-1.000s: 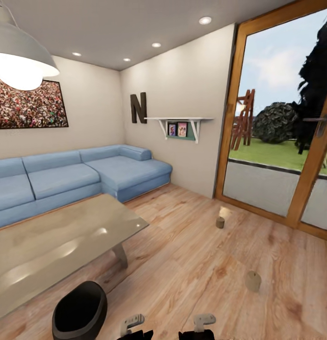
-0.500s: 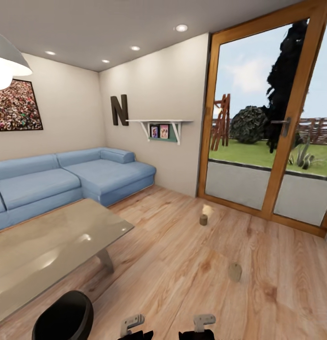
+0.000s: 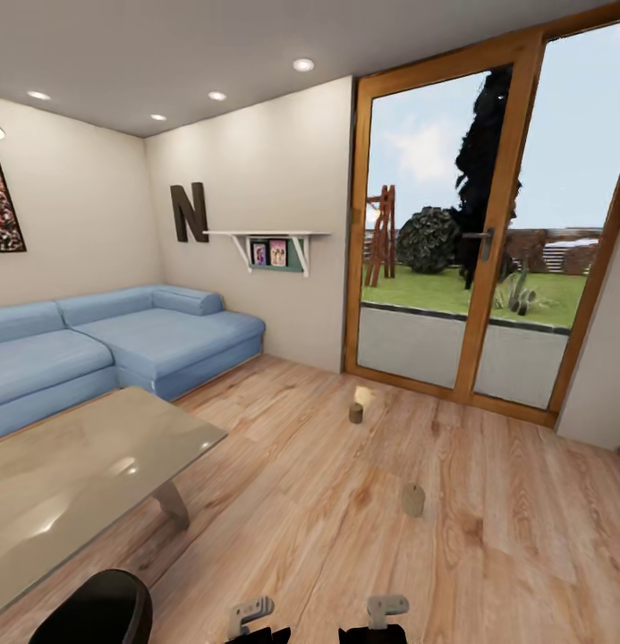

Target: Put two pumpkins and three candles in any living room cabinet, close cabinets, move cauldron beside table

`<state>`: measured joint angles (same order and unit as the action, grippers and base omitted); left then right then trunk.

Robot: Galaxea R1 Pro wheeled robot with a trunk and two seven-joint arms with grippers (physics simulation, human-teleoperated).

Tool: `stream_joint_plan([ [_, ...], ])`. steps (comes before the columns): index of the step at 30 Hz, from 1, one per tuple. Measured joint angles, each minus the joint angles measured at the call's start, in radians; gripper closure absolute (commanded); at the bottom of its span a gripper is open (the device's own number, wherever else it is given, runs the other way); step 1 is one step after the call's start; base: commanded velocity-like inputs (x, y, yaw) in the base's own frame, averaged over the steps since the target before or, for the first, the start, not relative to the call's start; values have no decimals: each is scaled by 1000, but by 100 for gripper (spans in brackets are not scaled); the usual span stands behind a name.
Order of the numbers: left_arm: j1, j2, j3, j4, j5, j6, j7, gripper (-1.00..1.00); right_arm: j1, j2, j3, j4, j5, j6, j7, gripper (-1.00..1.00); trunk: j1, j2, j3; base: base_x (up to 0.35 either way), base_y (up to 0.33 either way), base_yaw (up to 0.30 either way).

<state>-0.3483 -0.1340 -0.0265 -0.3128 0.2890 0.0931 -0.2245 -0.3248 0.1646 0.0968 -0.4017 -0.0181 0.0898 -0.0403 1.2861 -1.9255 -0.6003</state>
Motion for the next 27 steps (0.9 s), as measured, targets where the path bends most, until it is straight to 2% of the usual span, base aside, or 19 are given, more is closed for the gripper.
stream_joint_plan([
  [10,1,0,-1,1,-1,-3,0,-100,0,-1,0,0,0,-1,0,-100,0,0,9,-35,18,-253],
  [18,1,0,0,2,0,-3,0,-100,0,-1,-1,0,-1,-1,0,-100,0,0,17,-217,0,-255],
  [27,2,0,-1,2,0,-4,-2,-100,0,-3,-5,0,-3,-1,0,-100,0,0,24,-39,0,-265],
])
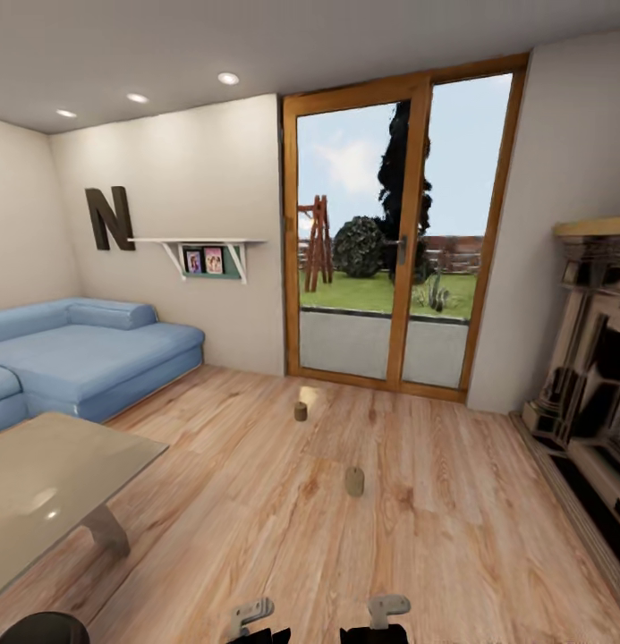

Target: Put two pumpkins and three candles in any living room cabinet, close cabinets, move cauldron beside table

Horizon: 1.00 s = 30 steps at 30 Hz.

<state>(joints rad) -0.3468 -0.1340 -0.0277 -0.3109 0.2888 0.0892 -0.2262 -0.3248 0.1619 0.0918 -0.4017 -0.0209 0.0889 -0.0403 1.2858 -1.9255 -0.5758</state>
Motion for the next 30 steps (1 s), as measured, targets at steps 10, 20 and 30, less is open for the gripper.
stream_joint_plan([
  [10,0,0,1,0,0,0,0,-100,0,0,-2,0,0,2,0,-100,0,0,8,-172,0,-269],
  [20,0,1,1,0,0,0,0,-100,0,-3,-6,0,-4,0,0,-100,0,0,16,-213,0,-272],
  [30,0,0,0,0,0,0,0,-100,0,-3,-6,1,-6,0,0,-100,0,0,24,-8,0,-272],
])
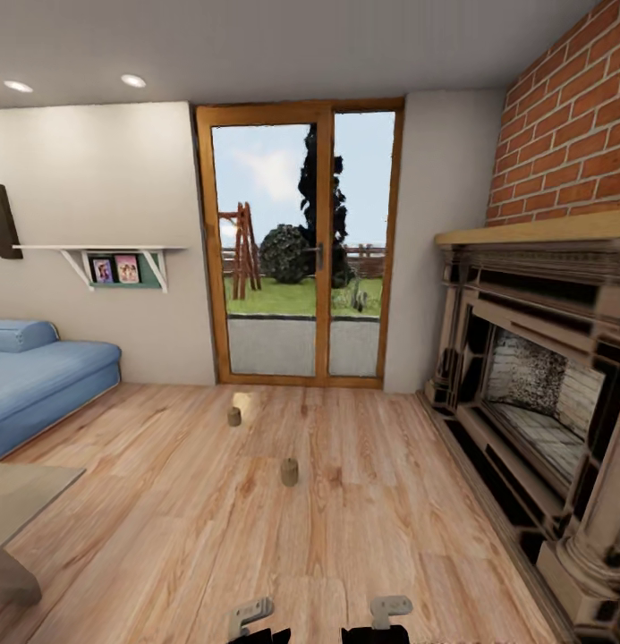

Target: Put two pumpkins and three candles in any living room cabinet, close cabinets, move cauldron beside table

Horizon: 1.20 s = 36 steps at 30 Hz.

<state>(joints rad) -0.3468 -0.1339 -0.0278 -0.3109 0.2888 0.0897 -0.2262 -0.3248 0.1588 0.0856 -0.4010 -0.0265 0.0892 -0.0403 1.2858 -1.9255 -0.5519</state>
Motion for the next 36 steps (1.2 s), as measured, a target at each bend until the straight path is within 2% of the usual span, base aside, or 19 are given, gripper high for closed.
stream_joint_plan([
  [3,0,0,0,0,0,0,0,-100,0,0,-1,1,-3,0,0,-100,0,0,2,0,0,-272],
  [7,0,0,1,0,0,0,0,-100,0,-2,-1,2,-41,0,-1,-100,0,0,5,0,0,-272],
  [10,0,1,1,0,0,0,0,-100,0,-4,-2,3,-53,1,-1,-100,0,0,8,0,0,-272],
  [21,0,2,1,0,1,2,-1,-100,0,-5,-3,10,-58,7,0,-100,0,0,7,-150,0,-191],
  [30,0,2,1,0,0,1,0,-100,0,-6,4,2,-58,3,2,-100,0,0,-3,-194,0,-51],
  [36,0,3,1,0,0,0,0,-100,0,-5,2,2,-58,5,9,-100,0,0,-3,-32,0,-1],
])
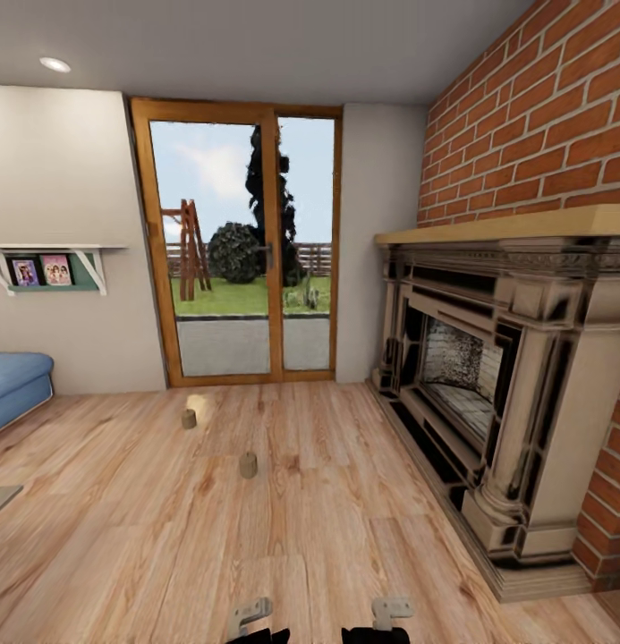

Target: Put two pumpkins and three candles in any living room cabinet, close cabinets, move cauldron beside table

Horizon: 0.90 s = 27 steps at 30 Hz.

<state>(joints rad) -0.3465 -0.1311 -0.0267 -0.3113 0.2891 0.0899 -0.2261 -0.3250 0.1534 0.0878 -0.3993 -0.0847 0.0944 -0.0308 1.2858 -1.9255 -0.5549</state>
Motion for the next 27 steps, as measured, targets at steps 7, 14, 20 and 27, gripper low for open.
stream_joint_plan([
  [7,0,10,0,0,1,1,-1,-100,0,4,-2,1,0,12,1,-100,0,0,0,-2,0,-66],
  [14,0,11,0,0,1,1,-2,-100,0,3,-3,1,0,12,2,-100,0,0,-3,0,0,-254],
  [20,0,11,0,0,1,1,-2,-100,0,1,-4,4,0,12,2,-100,0,0,-7,-97,0,-269],
  [27,0,11,0,0,1,1,-2,-100,0,1,-4,8,0,12,3,-100,0,0,-12,-156,0,-260],
])
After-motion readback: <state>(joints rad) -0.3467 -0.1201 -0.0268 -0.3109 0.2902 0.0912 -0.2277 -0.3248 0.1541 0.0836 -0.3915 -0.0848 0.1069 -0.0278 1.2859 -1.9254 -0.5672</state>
